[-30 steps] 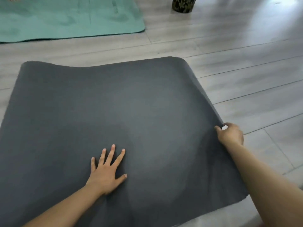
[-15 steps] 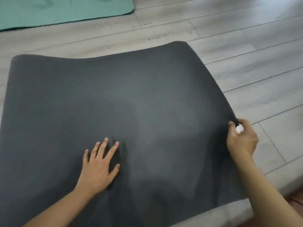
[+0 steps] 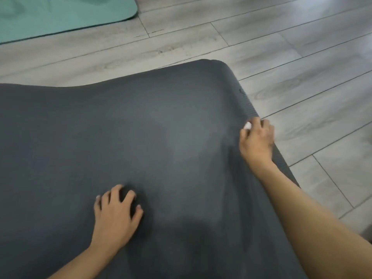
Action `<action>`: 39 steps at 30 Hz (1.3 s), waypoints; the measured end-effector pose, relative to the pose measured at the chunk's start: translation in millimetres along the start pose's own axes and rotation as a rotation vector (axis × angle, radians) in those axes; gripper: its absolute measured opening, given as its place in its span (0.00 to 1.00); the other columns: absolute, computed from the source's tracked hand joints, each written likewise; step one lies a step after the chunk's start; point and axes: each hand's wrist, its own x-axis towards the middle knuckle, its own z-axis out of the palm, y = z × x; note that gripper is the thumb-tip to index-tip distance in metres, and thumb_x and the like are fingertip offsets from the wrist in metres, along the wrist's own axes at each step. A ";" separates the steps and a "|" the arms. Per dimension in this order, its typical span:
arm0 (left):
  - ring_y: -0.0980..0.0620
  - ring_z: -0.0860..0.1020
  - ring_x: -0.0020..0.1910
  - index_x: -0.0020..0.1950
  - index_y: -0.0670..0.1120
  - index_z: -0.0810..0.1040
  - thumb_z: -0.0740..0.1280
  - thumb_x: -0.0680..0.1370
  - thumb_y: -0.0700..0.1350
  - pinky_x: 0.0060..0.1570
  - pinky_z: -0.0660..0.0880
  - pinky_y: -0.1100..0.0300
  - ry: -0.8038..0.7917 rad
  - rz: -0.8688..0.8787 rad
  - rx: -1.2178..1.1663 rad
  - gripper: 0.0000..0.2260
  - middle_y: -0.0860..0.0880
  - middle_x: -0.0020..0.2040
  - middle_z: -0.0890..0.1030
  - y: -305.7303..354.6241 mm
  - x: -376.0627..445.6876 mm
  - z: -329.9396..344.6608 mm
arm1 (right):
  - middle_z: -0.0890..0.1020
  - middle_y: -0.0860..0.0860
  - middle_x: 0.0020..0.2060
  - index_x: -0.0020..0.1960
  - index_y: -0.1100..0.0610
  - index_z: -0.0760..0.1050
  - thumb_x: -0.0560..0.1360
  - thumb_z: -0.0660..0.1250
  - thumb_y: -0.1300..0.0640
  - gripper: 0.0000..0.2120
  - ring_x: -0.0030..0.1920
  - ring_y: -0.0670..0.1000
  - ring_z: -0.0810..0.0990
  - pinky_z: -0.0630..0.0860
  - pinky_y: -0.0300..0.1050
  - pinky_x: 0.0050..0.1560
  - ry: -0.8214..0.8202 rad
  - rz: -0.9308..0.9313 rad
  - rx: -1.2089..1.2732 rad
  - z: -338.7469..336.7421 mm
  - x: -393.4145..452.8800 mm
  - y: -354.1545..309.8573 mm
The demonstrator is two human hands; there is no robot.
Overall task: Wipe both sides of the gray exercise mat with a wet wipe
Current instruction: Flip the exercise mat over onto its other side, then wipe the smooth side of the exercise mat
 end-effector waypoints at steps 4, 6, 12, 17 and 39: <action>0.38 0.73 0.66 0.63 0.48 0.76 0.56 0.76 0.56 0.65 0.71 0.40 0.168 0.171 -0.046 0.21 0.43 0.72 0.71 35.8 88.3 -18.3 | 0.77 0.52 0.46 0.52 0.56 0.74 0.70 0.64 0.67 0.12 0.45 0.57 0.72 0.68 0.46 0.52 0.028 -0.314 0.078 45.8 45.6 -40.6; 0.39 0.66 0.75 0.74 0.48 0.70 0.54 0.78 0.56 0.72 0.66 0.41 0.212 0.213 -0.045 0.26 0.43 0.78 0.65 49.5 142.0 -19.7 | 0.78 0.51 0.46 0.52 0.57 0.77 0.70 0.65 0.69 0.14 0.46 0.56 0.72 0.71 0.46 0.52 0.054 -0.354 0.133 76.7 53.9 -40.8; 0.44 0.50 0.83 0.84 0.55 0.52 0.48 0.80 0.61 0.80 0.47 0.42 0.196 0.070 0.010 0.32 0.47 0.84 0.53 61.5 260.2 -12.0 | 0.80 0.49 0.48 0.55 0.56 0.81 0.75 0.66 0.64 0.11 0.49 0.53 0.74 0.73 0.43 0.54 0.036 -0.274 0.284 121.5 35.3 -17.9; 0.44 0.51 0.83 0.84 0.55 0.53 0.50 0.80 0.60 0.80 0.50 0.40 0.215 0.081 0.030 0.31 0.47 0.84 0.54 60.0 263.6 -8.7 | 0.80 0.49 0.53 0.60 0.57 0.80 0.75 0.65 0.67 0.15 0.53 0.51 0.74 0.71 0.39 0.57 -0.078 -0.196 0.277 111.8 36.9 -24.9; 0.40 0.54 0.82 0.83 0.53 0.58 0.55 0.77 0.59 0.78 0.53 0.37 0.219 0.101 -0.005 0.33 0.45 0.83 0.56 60.3 268.9 -15.5 | 0.81 0.51 0.40 0.41 0.52 0.82 0.69 0.66 0.66 0.10 0.43 0.54 0.77 0.63 0.55 0.57 -0.164 -0.374 0.236 214.8 190.7 -216.4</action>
